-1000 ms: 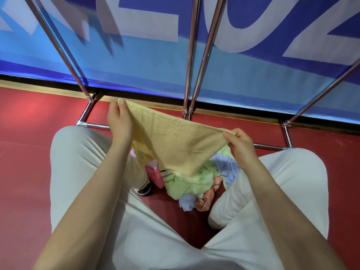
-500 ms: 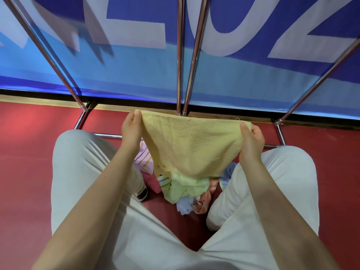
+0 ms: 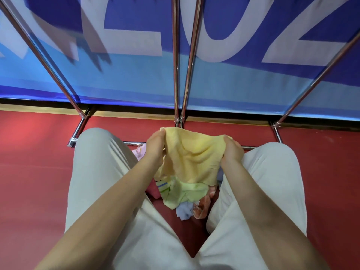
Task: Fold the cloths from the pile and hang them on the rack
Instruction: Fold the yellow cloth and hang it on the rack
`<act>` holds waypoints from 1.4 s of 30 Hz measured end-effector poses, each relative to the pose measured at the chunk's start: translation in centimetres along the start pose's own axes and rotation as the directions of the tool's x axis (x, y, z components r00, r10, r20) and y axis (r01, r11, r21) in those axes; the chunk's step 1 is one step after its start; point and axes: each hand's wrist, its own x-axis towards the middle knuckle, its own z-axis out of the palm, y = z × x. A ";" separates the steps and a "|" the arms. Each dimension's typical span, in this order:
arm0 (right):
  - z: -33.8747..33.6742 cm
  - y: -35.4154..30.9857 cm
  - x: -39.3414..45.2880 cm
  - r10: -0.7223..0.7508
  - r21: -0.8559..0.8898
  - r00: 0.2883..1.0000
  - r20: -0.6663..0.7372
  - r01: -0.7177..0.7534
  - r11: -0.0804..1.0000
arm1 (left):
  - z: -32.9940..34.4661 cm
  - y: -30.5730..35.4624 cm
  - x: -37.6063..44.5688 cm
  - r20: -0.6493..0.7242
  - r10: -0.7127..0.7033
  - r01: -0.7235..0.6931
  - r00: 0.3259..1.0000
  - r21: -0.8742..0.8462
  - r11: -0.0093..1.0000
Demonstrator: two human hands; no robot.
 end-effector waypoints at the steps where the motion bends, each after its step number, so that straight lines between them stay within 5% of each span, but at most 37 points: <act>1: 0.4 0.0 -0.6 0.001 -0.009 1.000 0.019 -0.001 1.000 | 0.5 -0.2 -0.2 0.017 0.001 -0.001 1.000 0.023 1.000; 6: 2.4 -0.1 -3.8 -0.068 -0.077 0.981 0.181 0.083 0.994 | 2.4 -1.6 -0.6 0.077 0.005 -0.015 0.997 0.128 0.992; 16: 4.1 0.1 -6.6 -0.339 -0.213 0.892 0.297 0.409 0.887 | 4.8 -1.7 -1.8 0.134 0.044 -0.048 0.990 0.025 0.999; 24: 3.9 -1.2 -7.3 -0.405 -0.088 0.787 0.466 0.496 0.864 | 4.2 -0.7 -1.3 0.140 0.064 -0.066 0.988 0.014 0.998; 33: 3.0 -1.6 -6.7 -0.544 -0.269 0.685 0.484 0.709 0.652 | 3.5 -0.4 -1.8 0.269 0.012 -0.036 0.963 0.085 0.996; 42: 3.1 -1.3 -7.1 -0.699 -0.264 0.445 0.560 0.895 0.359 | 2.2 -0.3 -2.1 0.292 -0.068 0.047 0.954 0.078 0.996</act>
